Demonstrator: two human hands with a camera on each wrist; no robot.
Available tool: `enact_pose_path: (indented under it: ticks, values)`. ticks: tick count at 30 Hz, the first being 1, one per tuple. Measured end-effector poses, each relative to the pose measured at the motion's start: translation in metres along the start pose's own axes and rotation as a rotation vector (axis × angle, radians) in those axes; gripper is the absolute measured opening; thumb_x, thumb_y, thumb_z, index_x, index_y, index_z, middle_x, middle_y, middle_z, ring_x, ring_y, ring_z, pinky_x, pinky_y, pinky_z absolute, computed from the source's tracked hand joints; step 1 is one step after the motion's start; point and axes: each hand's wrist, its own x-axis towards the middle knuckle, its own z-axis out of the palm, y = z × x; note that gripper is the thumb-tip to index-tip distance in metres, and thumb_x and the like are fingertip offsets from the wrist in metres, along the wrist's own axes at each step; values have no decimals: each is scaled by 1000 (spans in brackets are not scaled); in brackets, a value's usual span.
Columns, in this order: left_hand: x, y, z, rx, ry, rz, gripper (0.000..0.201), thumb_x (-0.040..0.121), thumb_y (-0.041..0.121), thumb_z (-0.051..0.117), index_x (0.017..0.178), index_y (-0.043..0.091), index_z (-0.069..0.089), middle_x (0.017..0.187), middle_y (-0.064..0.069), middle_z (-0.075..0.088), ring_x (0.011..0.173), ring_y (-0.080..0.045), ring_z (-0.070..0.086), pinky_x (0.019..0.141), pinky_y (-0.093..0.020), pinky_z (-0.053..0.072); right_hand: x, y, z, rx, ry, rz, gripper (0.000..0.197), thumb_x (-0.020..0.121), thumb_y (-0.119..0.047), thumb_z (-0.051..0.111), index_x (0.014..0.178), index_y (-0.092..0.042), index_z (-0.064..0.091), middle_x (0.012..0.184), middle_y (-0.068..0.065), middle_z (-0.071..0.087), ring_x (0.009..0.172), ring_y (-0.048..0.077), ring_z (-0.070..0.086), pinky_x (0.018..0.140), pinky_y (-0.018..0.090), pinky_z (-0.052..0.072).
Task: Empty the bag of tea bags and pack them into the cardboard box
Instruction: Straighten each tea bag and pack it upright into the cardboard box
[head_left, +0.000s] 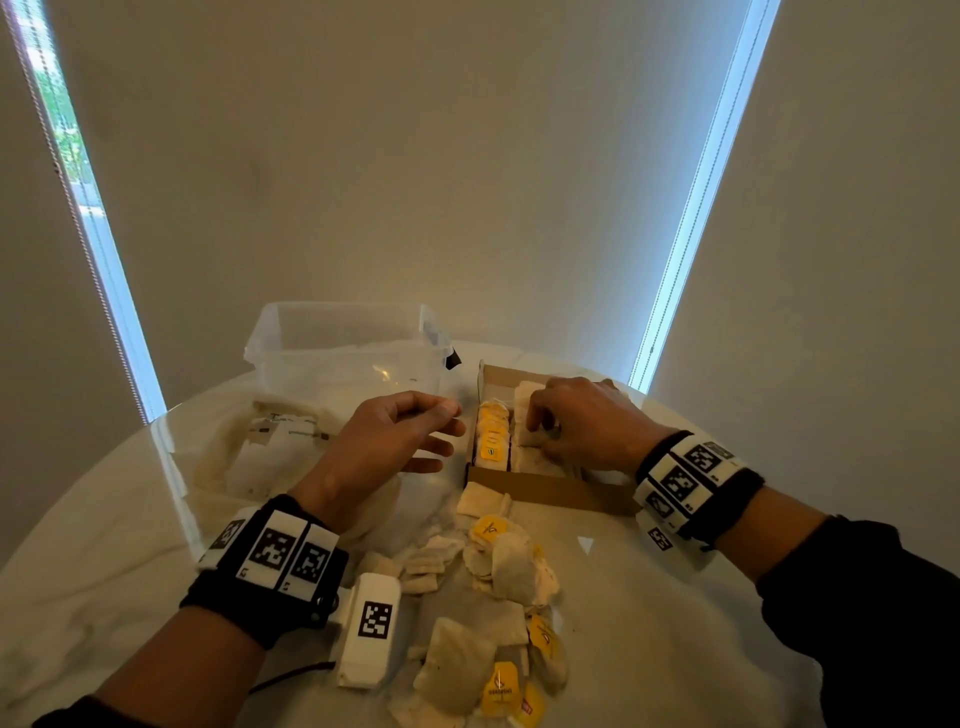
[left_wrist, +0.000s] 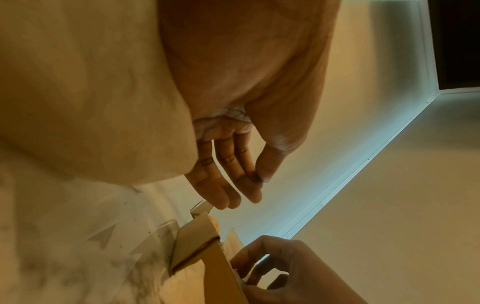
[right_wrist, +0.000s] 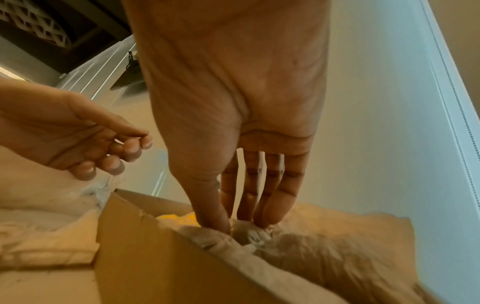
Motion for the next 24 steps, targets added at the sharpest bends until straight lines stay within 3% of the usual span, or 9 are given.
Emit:
enact_pose_path:
  ticks: [10, 14, 17, 24]
  values:
    - [1, -1, 0, 8, -3, 0, 25, 104, 37, 65, 115, 18, 78, 105, 3, 82, 97, -17, 78, 80, -30, 64, -1, 5, -7, 159, 37, 8, 15, 94, -32, 76, 108, -25, 75, 100, -9, 72, 89, 9, 67, 84, 33, 62]
    - [1, -2, 0, 9, -4, -1, 25, 104, 37, 66, 115, 19, 78, 105, 3, 82, 97, -17, 78, 80, -30, 64, 0, 8, -2, 138, 20, -2, 21, 94, -46, 77, 106, -30, 72, 97, -14, 68, 86, 7, 64, 76, 21, 55]
    - [1, -1, 0, 13, 2, -6, 24, 104, 37, 66, 115, 19, 78, 104, 4, 82, 96, -16, 78, 78, -29, 63, 2, 10, 6, 56, 13, -18, 16, 97, -39, 76, 108, -29, 71, 100, -13, 66, 90, 7, 62, 73, 16, 46]
    - [2, -2, 0, 11, 2, -5, 25, 104, 37, 66, 115, 18, 78, 104, 4, 82, 97, -17, 78, 79, -29, 63, 0, 11, -8, 184, 63, 29, 14, 94, -32, 78, 107, -28, 75, 100, -11, 71, 89, 6, 65, 86, 30, 59]
